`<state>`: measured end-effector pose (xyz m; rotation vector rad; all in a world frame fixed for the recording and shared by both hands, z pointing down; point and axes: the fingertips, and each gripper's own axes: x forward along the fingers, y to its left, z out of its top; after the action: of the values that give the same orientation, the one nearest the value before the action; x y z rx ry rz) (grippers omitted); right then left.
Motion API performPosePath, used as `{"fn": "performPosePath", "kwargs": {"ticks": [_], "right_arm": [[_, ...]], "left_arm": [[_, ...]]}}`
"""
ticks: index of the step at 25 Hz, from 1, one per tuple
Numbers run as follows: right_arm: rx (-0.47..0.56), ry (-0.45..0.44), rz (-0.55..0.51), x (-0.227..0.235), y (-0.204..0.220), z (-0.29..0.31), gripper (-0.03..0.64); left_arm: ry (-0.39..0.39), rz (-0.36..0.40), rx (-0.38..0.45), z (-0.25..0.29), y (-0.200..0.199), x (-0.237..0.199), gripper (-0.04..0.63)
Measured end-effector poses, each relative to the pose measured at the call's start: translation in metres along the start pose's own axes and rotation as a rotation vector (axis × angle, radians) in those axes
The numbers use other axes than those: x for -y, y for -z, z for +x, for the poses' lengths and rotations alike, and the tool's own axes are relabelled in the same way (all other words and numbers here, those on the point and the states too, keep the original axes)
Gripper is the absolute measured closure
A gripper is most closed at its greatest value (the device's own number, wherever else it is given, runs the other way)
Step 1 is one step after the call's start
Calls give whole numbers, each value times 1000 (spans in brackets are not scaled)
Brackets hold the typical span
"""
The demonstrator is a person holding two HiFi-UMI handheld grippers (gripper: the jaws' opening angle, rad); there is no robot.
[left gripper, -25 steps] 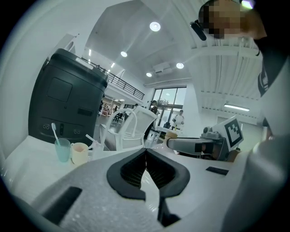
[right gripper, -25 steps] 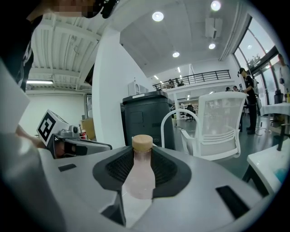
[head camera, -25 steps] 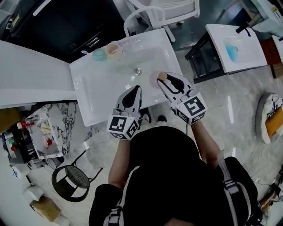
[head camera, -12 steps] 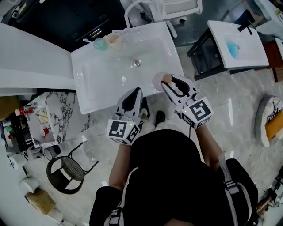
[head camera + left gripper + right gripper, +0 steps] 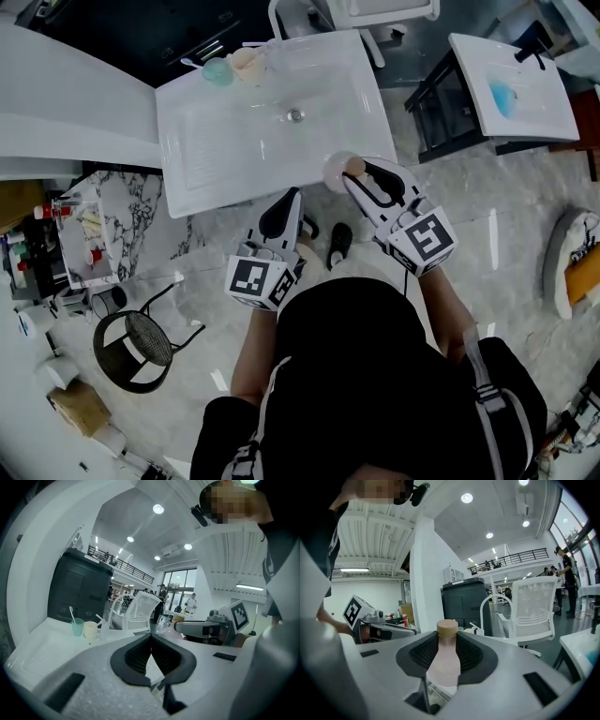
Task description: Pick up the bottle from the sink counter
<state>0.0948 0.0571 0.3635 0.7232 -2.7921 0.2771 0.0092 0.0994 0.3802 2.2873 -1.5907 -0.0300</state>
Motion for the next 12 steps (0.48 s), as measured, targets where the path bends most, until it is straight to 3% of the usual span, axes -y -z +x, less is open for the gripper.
{"fn": "performPosePath", "kwargs": {"ticks": [3, 6, 12], "right_arm": [[43, -22, -19, -6, -8, -2, 495], [3, -38, -39, -13, -11, -7, 495], [80, -55, -41, -24, -37, -11, 495]], "left_arm": [[-12, 4, 15, -3, -4, 5, 575], [-12, 12, 34, -7, -11, 7, 575], [28, 43, 46, -9, -28, 13, 575]]}}
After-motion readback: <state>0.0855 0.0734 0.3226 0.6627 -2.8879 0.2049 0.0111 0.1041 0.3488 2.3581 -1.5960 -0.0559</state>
